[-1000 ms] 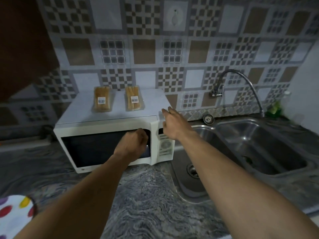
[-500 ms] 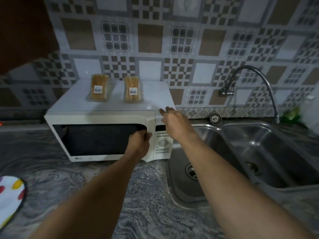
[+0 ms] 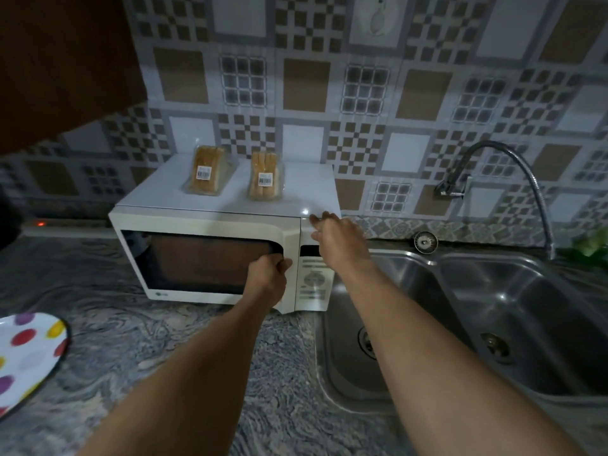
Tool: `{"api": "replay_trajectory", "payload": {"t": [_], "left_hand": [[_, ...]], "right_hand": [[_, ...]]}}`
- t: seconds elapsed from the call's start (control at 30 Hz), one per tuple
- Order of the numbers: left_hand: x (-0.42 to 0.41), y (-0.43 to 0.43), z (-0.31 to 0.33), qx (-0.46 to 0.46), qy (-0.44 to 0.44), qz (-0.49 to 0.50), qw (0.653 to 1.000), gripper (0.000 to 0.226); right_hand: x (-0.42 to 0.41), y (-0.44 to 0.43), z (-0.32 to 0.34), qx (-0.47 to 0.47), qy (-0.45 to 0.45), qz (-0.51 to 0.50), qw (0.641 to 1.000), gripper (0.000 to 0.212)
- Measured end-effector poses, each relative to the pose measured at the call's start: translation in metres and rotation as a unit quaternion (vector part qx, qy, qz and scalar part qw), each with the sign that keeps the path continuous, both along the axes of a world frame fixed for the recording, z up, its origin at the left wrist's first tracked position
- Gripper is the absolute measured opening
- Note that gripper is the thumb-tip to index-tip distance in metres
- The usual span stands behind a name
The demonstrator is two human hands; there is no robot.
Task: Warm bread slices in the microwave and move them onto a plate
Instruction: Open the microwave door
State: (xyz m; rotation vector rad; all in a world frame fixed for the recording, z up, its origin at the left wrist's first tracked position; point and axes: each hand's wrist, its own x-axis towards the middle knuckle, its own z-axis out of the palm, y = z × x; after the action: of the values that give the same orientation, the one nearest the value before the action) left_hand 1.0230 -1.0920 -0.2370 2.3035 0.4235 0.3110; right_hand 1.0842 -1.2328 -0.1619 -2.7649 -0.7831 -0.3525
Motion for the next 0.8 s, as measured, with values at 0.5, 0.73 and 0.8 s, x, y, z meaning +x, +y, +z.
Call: {"api": "replay_trajectory", "payload": {"t": [0.5, 0.73, 0.8], "left_hand": [[-0.0043, -0.0031, 0.0025, 0.017, -0.014, 0.007, 1.000, 0.042], [-0.0056, -0.0062, 0.0047, 0.010, -0.009, 0.008, 1.000, 0.039], [-0.0046, -0.0064, 0.0042, 0.012, -0.011, 0.009, 1.000, 0.040]], "right_hand": [[0.0001, -0.0027, 0.0042, 0.000, -0.007, 0.012, 1.000, 0.040], [0.0028, -0.0033, 0.0046, -0.011, -0.003, 0.013, 1.000, 0.042], [0.0033, -0.0029, 0.0046, -0.015, -0.001, 0.011, 1.000, 0.039]]}}
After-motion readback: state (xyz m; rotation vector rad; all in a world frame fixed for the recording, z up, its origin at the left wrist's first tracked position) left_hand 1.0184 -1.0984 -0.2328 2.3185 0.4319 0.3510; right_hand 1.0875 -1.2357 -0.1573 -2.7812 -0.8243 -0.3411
